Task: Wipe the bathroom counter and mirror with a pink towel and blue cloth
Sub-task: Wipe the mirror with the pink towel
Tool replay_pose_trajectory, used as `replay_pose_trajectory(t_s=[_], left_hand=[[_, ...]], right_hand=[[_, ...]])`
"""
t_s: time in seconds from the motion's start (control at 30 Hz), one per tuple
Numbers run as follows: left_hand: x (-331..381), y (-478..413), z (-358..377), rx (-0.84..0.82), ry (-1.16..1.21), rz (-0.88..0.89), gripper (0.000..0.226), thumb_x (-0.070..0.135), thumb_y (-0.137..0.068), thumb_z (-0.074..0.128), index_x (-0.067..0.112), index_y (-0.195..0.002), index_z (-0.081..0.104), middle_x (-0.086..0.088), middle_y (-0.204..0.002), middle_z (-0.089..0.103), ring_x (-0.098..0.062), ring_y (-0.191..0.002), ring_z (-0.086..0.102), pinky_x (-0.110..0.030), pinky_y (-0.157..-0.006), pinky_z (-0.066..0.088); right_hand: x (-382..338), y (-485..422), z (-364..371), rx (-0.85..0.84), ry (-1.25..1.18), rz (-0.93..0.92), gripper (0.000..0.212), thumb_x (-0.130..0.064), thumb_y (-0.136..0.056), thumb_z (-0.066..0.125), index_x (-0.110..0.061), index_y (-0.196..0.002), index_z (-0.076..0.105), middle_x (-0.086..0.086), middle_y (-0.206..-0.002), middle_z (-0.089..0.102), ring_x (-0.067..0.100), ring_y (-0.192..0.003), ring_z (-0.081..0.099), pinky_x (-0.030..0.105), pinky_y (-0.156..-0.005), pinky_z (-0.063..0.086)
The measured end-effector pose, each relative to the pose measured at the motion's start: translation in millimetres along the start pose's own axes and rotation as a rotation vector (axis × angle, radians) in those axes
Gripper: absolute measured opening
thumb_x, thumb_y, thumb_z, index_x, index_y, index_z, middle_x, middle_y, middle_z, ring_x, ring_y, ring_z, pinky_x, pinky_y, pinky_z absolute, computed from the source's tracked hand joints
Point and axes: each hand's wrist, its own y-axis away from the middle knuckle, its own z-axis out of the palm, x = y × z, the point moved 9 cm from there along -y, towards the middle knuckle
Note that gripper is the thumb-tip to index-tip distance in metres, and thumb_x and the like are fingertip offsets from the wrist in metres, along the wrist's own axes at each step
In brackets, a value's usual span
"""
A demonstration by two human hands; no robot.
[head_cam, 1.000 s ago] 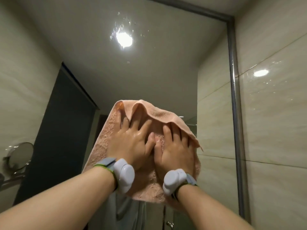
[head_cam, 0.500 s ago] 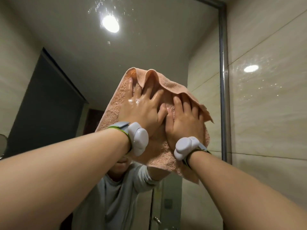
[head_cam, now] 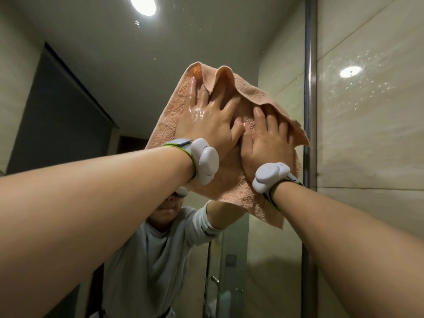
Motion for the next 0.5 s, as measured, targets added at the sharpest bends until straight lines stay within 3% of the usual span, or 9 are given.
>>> replay_pose_trajectory(t_s=[0.17, 0.5], left_hand=[[10.5, 1.7, 1.7, -0.016, 0.002, 0.023, 0.056, 0.049, -0.1, 0.026, 0.028, -0.148, 0.046, -0.013, -0.17, 0.019, -0.04, -0.155, 0.02, -0.06, -0.126, 0.0], [27.7, 22.3, 3.5, -0.058, 0.029, 0.088, 0.059, 0.05, -0.1, 0.025, 0.027, -0.152, 0.042, -0.013, -0.171, 0.014, -0.036, -0.158, 0.012, -0.059, -0.127, -0.002]], right_hand=[[9.0, 7.0, 0.5, 0.003, 0.026, 0.02, 0.055, -0.043, -0.101, 0.031, -0.024, -0.153, 0.031, 0.006, -0.148, 0.042, 0.032, -0.127, 0.04, 0.048, -0.105, 0.03], [19.0, 34.8, 1.4, 0.009, 0.038, 0.049, 0.055, -0.044, -0.101, 0.027, -0.021, -0.151, 0.034, 0.008, -0.146, 0.044, 0.034, -0.124, 0.043, 0.049, -0.102, 0.033]])
